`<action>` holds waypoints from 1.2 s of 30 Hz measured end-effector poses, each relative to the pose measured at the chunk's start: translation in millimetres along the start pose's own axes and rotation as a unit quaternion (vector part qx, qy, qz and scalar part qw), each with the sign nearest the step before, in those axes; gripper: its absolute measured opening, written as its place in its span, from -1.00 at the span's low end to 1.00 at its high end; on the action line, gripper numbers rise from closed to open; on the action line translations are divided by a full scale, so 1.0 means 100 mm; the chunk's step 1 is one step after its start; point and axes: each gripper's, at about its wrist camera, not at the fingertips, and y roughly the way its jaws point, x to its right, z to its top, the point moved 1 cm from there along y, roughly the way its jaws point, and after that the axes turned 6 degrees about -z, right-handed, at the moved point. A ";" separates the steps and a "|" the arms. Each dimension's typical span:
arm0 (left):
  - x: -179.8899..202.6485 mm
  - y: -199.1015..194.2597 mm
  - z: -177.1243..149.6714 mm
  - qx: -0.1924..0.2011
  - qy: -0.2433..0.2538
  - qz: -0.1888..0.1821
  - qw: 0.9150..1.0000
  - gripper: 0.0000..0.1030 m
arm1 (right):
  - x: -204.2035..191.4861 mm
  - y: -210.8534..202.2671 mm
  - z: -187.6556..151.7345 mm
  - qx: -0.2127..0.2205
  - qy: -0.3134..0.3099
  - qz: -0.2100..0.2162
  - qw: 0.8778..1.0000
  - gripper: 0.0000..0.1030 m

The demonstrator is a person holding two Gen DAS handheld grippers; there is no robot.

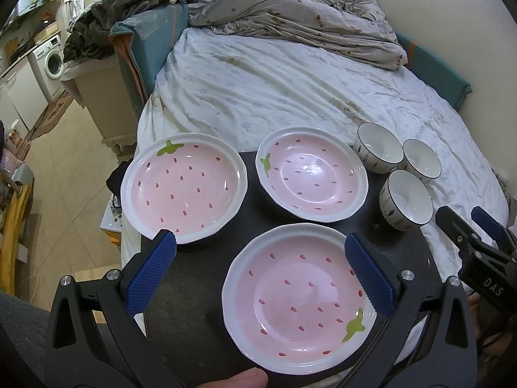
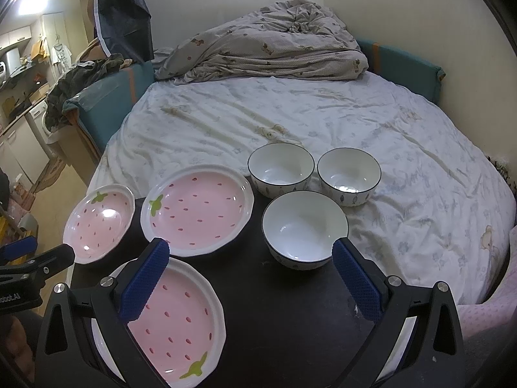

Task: Organize plates and bowls

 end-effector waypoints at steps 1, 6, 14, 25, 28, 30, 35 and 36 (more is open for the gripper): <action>0.00 0.00 0.00 0.000 0.000 -0.001 1.000 1.00 | 0.00 0.00 0.00 0.000 0.000 0.000 1.000 1.00; 0.00 -0.02 0.00 0.001 0.001 -0.002 1.000 1.00 | 0.00 0.00 0.00 0.000 -0.001 0.000 1.000 1.00; 0.00 -0.02 0.01 0.000 0.000 -0.001 1.000 1.00 | 0.00 0.00 -0.01 0.000 0.000 0.000 1.000 1.00; -0.01 -0.03 0.02 0.001 0.000 0.000 1.000 1.00 | 0.00 -0.01 0.00 0.001 -0.002 0.000 1.000 1.00; -0.01 -0.03 0.02 0.001 0.000 0.000 1.000 1.00 | 0.00 -0.01 0.00 0.003 -0.002 -0.001 1.000 1.00; -0.01 -0.04 0.02 0.002 0.000 0.000 1.000 1.00 | 0.00 0.00 0.00 0.003 -0.003 -0.002 1.000 1.00; -0.09 -0.05 0.09 -0.002 -0.001 0.003 1.000 1.00 | -0.01 0.00 0.01 0.003 -0.002 -0.002 1.000 1.00; -0.12 -0.05 0.14 -0.008 -0.001 0.002 1.000 1.00 | 0.01 0.00 0.02 0.001 0.002 0.001 1.000 1.00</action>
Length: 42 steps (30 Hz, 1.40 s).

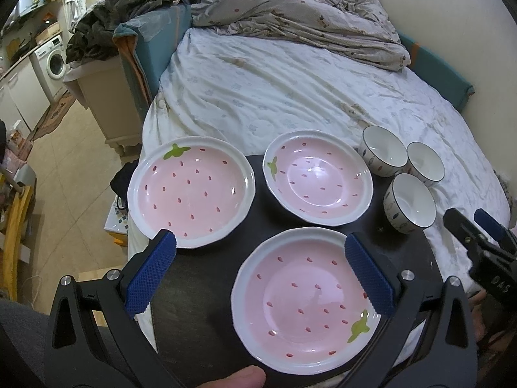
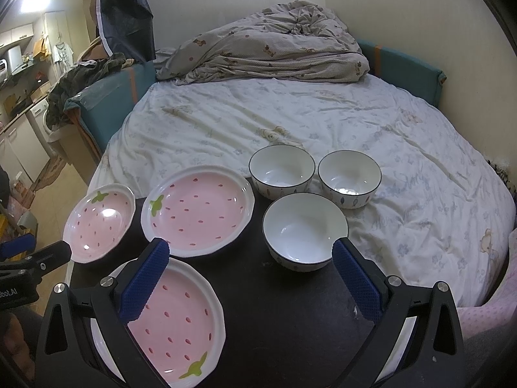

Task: Organize plates and bowls

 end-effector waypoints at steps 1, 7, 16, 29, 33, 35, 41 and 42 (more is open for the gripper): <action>-0.01 0.01 0.01 -0.001 0.000 0.000 1.000 1.00 | 0.00 -0.01 0.01 -0.002 0.002 0.003 1.000 1.00; -0.20 0.03 0.28 -0.015 -0.007 0.011 1.000 1.00 | -0.04 0.04 0.20 -0.026 -0.003 0.043 0.999 1.00; -0.91 0.31 0.70 -0.077 -0.081 0.064 0.992 1.00 | -0.45 0.42 0.49 -0.108 -0.027 0.144 0.983 1.00; -1.84 1.00 0.61 -0.155 -0.207 0.049 0.965 0.78 | -1.18 1.52 0.53 -0.294 0.059 0.301 0.905 0.60; -2.08 1.18 0.55 -0.167 -0.241 0.033 0.955 0.52 | -1.45 1.71 0.36 -0.332 0.065 0.330 0.881 0.28; -2.13 1.27 0.52 -0.176 -0.250 0.020 0.952 0.22 | -1.56 1.82 0.26 -0.349 0.064 0.329 0.875 0.14; -2.19 1.51 0.48 -0.195 -0.253 0.005 0.948 -0.17 | -1.72 2.06 0.04 -0.375 0.064 0.312 0.871 -0.22; -2.19 1.54 0.48 -0.198 -0.252 0.006 0.947 -0.18 | -1.73 2.08 0.03 -0.375 0.065 0.314 0.870 -0.26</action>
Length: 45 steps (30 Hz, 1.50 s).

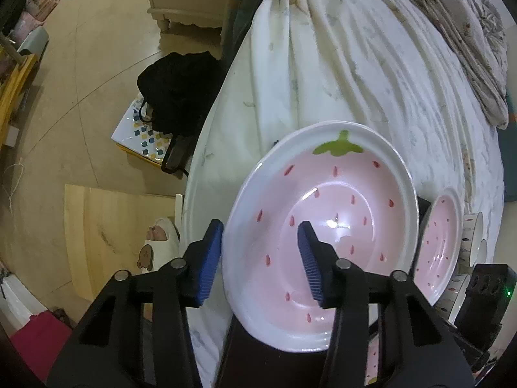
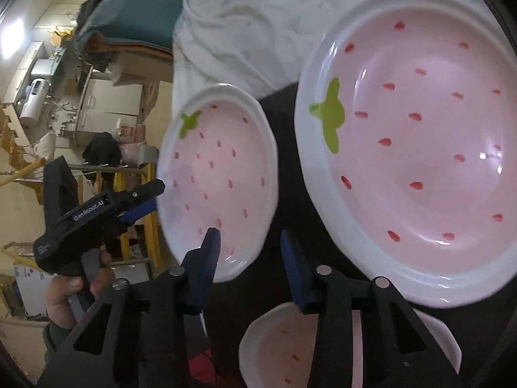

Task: Organize plates and bowls

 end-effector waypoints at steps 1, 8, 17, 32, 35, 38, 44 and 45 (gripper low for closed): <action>-0.01 0.01 0.01 -0.001 0.000 0.001 1.000 -0.20 | 0.00 0.03 0.01 0.000 -0.001 0.003 1.000 -0.28; -0.06 0.16 0.06 -0.019 0.005 0.002 1.000 -0.37 | 0.00 0.15 0.04 0.003 0.001 0.001 1.000 -0.32; -0.12 0.21 0.13 -0.023 -0.002 -0.033 0.999 -0.39 | -0.08 0.23 0.06 0.015 0.014 -0.022 1.000 -0.32; -0.01 0.05 -0.01 -0.016 0.030 -0.074 0.997 -0.41 | -0.23 0.01 -0.12 0.083 -0.026 -0.058 0.995 -0.71; 0.05 -0.02 -0.05 -0.014 0.029 -0.093 0.995 -0.41 | -0.23 -0.12 -0.18 0.095 -0.031 -0.049 0.994 -0.70; 0.16 -0.07 -0.12 -0.007 0.042 -0.096 0.994 -0.41 | -0.24 -0.26 -0.26 0.107 -0.037 -0.048 0.992 -0.70; 0.38 -0.21 -0.30 -0.006 0.065 -0.121 0.991 -0.41 | -0.16 -0.45 -0.39 0.116 -0.023 -0.050 0.992 -0.70; 0.43 -0.26 -0.34 -0.003 0.068 -0.128 0.989 -0.41 | -0.15 -0.48 -0.41 0.116 -0.021 -0.051 0.992 -0.70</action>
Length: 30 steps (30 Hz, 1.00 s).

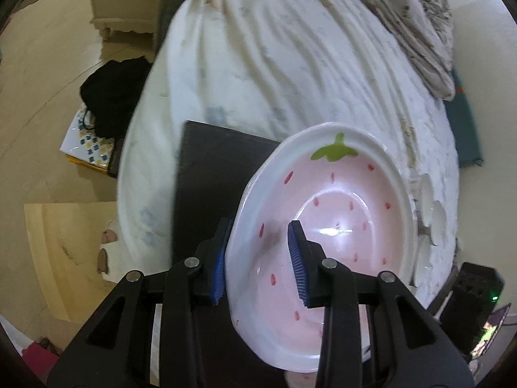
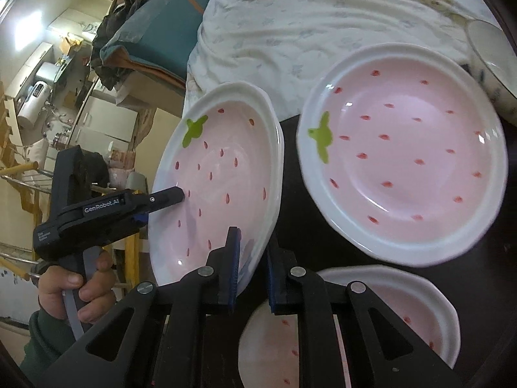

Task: Organize plates and bowls

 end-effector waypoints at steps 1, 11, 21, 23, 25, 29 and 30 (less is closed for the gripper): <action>0.07 -0.02 -0.03 0.002 0.006 -0.003 1.000 -0.41 | 0.02 -0.04 -0.01 -0.001 0.001 -0.003 1.000 -0.70; 0.77 0.11 -0.52 -0.028 0.086 -0.008 0.996 -0.41 | 0.37 -0.64 -0.39 -0.001 0.021 -0.023 1.000 -0.70; 1.03 0.31 -1.10 -0.075 0.139 0.014 0.987 -0.41 | 0.77 -1.03 -0.82 -0.005 0.033 -0.037 0.999 -0.70; 1.03 0.34 -1.16 -0.082 0.140 0.013 0.987 -0.41 | 0.82 -1.04 -0.89 -0.008 0.031 -0.038 0.999 -0.70; 1.05 0.38 -1.22 -0.089 0.144 0.017 0.985 -0.41 | 0.88 -1.03 -0.97 -0.016 0.030 -0.034 0.999 -0.70; 1.04 0.48 -1.32 -0.101 0.152 0.033 0.983 -0.41 | 0.97 -0.96 -1.09 -0.031 0.039 -0.028 0.998 -0.69; 1.03 0.51 -1.34 -0.104 0.152 0.036 0.982 -0.41 | 0.98 -0.96 -1.11 -0.033 0.040 -0.028 0.998 -0.69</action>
